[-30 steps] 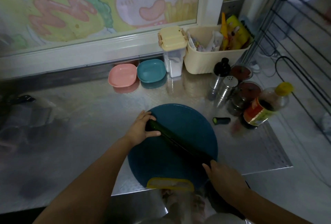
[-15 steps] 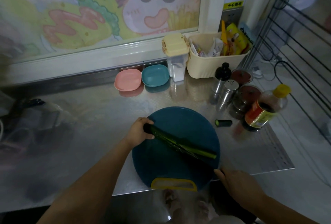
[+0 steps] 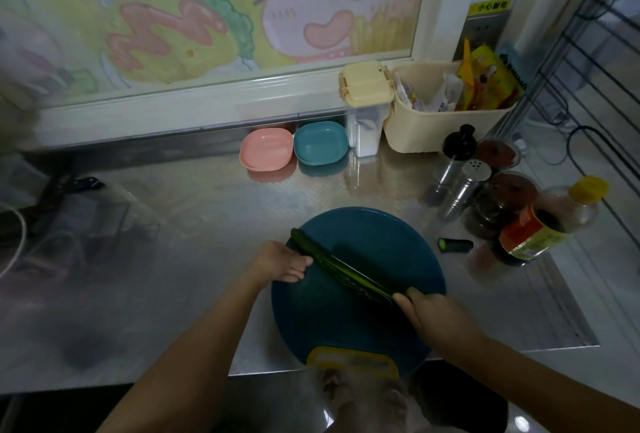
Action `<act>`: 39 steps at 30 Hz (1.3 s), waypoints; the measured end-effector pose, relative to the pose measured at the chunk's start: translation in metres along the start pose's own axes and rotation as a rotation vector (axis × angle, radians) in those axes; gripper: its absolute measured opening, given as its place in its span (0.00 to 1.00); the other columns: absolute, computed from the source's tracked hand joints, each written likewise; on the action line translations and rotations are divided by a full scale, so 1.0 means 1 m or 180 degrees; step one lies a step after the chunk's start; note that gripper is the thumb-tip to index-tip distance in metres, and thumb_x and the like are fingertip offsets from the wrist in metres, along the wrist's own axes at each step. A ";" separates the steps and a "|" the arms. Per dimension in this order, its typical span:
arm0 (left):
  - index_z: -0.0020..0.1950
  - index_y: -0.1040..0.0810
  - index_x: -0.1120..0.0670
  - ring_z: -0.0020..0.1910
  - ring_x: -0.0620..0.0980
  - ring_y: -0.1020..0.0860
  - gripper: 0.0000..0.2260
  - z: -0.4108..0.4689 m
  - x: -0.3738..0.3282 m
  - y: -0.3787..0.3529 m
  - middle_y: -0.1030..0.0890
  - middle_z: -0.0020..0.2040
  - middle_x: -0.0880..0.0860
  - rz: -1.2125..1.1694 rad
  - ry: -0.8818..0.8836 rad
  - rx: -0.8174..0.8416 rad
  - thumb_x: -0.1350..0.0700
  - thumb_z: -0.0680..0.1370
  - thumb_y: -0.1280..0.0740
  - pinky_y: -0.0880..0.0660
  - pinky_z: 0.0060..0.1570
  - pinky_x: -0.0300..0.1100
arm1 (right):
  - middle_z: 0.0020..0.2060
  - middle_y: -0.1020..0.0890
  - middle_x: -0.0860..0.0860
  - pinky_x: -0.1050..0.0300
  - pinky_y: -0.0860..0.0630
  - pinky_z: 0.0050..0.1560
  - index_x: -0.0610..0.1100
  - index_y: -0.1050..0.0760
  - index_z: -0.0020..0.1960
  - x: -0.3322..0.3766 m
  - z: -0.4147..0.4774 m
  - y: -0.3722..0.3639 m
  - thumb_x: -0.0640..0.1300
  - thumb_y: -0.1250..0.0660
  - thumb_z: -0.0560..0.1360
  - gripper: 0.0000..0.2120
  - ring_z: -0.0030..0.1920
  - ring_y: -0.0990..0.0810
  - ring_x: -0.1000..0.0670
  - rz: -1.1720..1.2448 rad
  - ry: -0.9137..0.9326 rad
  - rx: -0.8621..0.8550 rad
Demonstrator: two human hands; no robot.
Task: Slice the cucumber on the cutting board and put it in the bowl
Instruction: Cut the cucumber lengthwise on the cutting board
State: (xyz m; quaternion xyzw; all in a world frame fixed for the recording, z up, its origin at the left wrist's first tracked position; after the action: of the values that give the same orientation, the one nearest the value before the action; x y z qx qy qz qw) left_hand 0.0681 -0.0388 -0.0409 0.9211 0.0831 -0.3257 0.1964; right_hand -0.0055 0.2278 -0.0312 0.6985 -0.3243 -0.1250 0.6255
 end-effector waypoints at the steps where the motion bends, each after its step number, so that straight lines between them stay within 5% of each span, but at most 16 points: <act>1: 0.56 0.25 0.67 0.39 0.48 0.20 0.18 -0.001 -0.001 -0.003 0.18 0.48 0.61 0.0046 0.0068 0.0225 0.56 0.73 0.28 0.21 0.36 0.34 | 0.42 0.20 0.49 0.54 0.36 0.36 0.44 0.29 0.56 0.002 0.004 0.003 0.67 0.75 0.72 0.43 0.46 0.19 0.41 0.0055 -0.0038 -0.0006; 6: 0.59 0.25 0.65 0.45 0.48 0.19 0.22 0.002 -0.002 -0.014 0.20 0.56 0.61 0.0217 0.0180 0.0864 0.49 0.74 0.31 0.21 0.45 0.35 | 0.29 0.29 0.50 0.53 0.32 0.26 0.45 0.30 0.47 0.019 0.023 0.003 0.54 0.51 0.82 0.16 0.31 0.22 0.44 0.0614 -0.0163 0.0328; 10: 0.55 0.23 0.62 0.46 0.49 0.18 0.19 0.004 -0.002 -0.022 0.18 0.49 0.57 0.0040 0.0137 0.1002 0.48 0.74 0.30 0.21 0.44 0.37 | 0.27 0.33 0.54 0.52 0.34 0.37 0.50 0.39 0.34 0.017 0.043 0.004 0.53 0.52 0.82 0.19 0.35 0.25 0.43 0.1063 -0.0335 0.0169; 13: 0.52 0.22 0.59 0.45 0.49 0.17 0.14 0.003 -0.003 -0.028 0.17 0.46 0.56 -0.0093 0.0093 0.1016 0.51 0.73 0.29 0.21 0.43 0.37 | 0.27 0.32 0.53 0.53 0.35 0.38 0.50 0.39 0.33 0.019 0.044 0.008 0.52 0.50 0.82 0.19 0.32 0.29 0.48 0.1360 -0.0403 0.0353; 18: 0.48 0.21 0.58 0.41 0.48 0.17 0.10 -0.001 0.001 -0.033 0.17 0.43 0.55 -0.0385 0.0080 0.0911 0.53 0.72 0.28 0.22 0.40 0.36 | 0.30 0.31 0.51 0.48 0.29 0.42 0.50 0.40 0.35 0.024 0.040 0.006 0.51 0.54 0.82 0.18 0.38 0.24 0.42 0.1557 -0.0434 0.0509; 22: 0.48 0.21 0.60 0.38 0.47 0.17 0.11 -0.009 0.012 -0.038 0.17 0.40 0.54 -0.0528 0.0159 0.0742 0.54 0.72 0.27 0.22 0.37 0.36 | 0.30 0.34 0.52 0.50 0.32 0.35 0.46 0.34 0.42 0.033 0.038 -0.004 0.64 0.72 0.73 0.33 0.36 0.24 0.43 0.1244 -0.0300 0.0355; 26: 0.45 0.21 0.60 0.35 0.47 0.18 0.11 -0.017 0.025 -0.051 0.17 0.39 0.54 -0.0675 0.0266 0.0636 0.53 0.71 0.26 0.22 0.35 0.36 | 0.29 0.35 0.53 0.59 0.46 0.26 0.45 0.29 0.48 0.050 0.032 -0.005 0.64 0.72 0.76 0.37 0.27 0.32 0.49 0.0704 -0.0263 0.0198; 28: 0.47 0.21 0.60 0.35 0.47 0.18 0.12 -0.019 0.029 -0.054 0.17 0.40 0.55 -0.0722 0.0249 0.0553 0.53 0.71 0.26 0.22 0.35 0.36 | 0.30 0.27 0.49 0.61 0.50 0.23 0.43 0.27 0.45 0.056 0.033 0.000 0.59 0.54 0.81 0.25 0.25 0.30 0.50 0.0523 -0.0342 0.0177; 30: 0.50 0.21 0.61 0.37 0.48 0.17 0.14 -0.020 0.029 -0.053 0.16 0.40 0.55 -0.0708 0.0186 0.0599 0.52 0.72 0.27 0.22 0.36 0.37 | 0.37 0.22 0.44 0.60 0.49 0.24 0.40 0.28 0.50 0.063 0.038 0.000 0.50 0.47 0.82 0.15 0.31 0.26 0.45 0.0527 -0.0298 0.0211; 33: 0.53 0.22 0.62 0.42 0.50 0.17 0.17 -0.020 0.027 -0.044 0.17 0.45 0.57 -0.0585 0.0195 0.0948 0.49 0.74 0.30 0.21 0.40 0.38 | 0.31 0.28 0.50 0.59 0.41 0.25 0.43 0.27 0.48 0.062 0.046 0.000 0.48 0.41 0.80 0.09 0.26 0.38 0.53 0.1304 -0.0483 0.0268; 39: 0.54 0.23 0.62 0.45 0.49 0.18 0.16 -0.013 0.019 -0.024 0.18 0.47 0.57 -0.0177 0.0073 0.1207 0.50 0.75 0.31 0.21 0.44 0.37 | 0.33 0.25 0.46 0.52 0.30 0.42 0.41 0.31 0.37 0.053 0.052 0.002 0.54 0.54 0.82 0.24 0.37 0.25 0.46 0.1778 -0.0447 0.0600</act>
State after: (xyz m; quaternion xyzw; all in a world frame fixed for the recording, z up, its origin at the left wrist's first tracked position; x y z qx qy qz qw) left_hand 0.0834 -0.0115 -0.0509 0.9426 0.0478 -0.3303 0.0093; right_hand 0.0040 0.1540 -0.0265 0.6269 -0.5566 0.0345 0.5441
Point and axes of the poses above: each hand's wrist, its own z-axis towards the middle knuckle, its own y-axis out of the back of the hand, x = y × z, the point moved 4 cm from there along z, towards the middle knuckle
